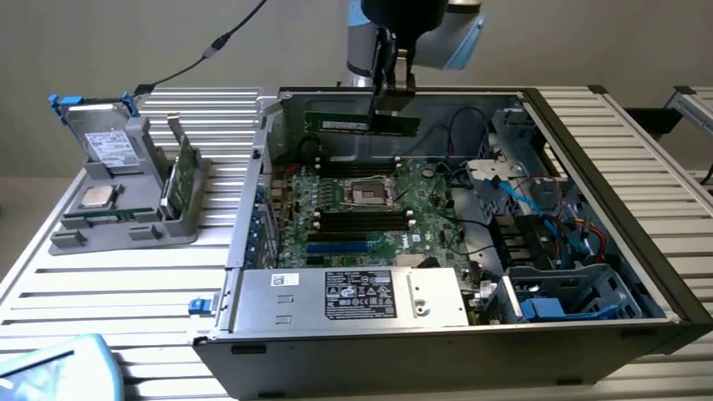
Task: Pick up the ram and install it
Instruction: 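Pick up the ram and move it above insertion slot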
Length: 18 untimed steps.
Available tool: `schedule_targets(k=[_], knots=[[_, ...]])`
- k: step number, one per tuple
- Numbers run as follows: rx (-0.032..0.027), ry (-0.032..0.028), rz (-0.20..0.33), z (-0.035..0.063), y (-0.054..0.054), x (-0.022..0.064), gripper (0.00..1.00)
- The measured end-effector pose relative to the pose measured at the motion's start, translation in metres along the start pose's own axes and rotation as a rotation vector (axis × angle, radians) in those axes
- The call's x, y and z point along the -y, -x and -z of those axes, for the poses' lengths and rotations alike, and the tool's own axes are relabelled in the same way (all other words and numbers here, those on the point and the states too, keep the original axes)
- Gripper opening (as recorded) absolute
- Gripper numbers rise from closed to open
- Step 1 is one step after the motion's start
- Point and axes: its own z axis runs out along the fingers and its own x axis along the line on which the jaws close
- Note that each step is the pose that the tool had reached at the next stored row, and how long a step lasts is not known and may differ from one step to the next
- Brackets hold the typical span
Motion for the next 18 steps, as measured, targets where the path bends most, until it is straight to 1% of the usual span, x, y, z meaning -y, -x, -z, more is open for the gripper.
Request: schedule_targets(k=[3,5,11,14,18], knots=[[0.0014,-0.0022,-0.018,-0.0036,0.000,0.0019,0.13],[0.0016,-0.0047,-0.021,-0.0054,0.000,0.0048,0.13],[0.0010,-0.0163,-0.021,-0.0097,-0.001,0.0174,0.13],[0.0009,-0.0187,-0.020,-0.0144,-0.001,0.0186,0.13],[0.0004,-0.0192,-0.016,-0.0215,-0.001,0.0192,0.13]])
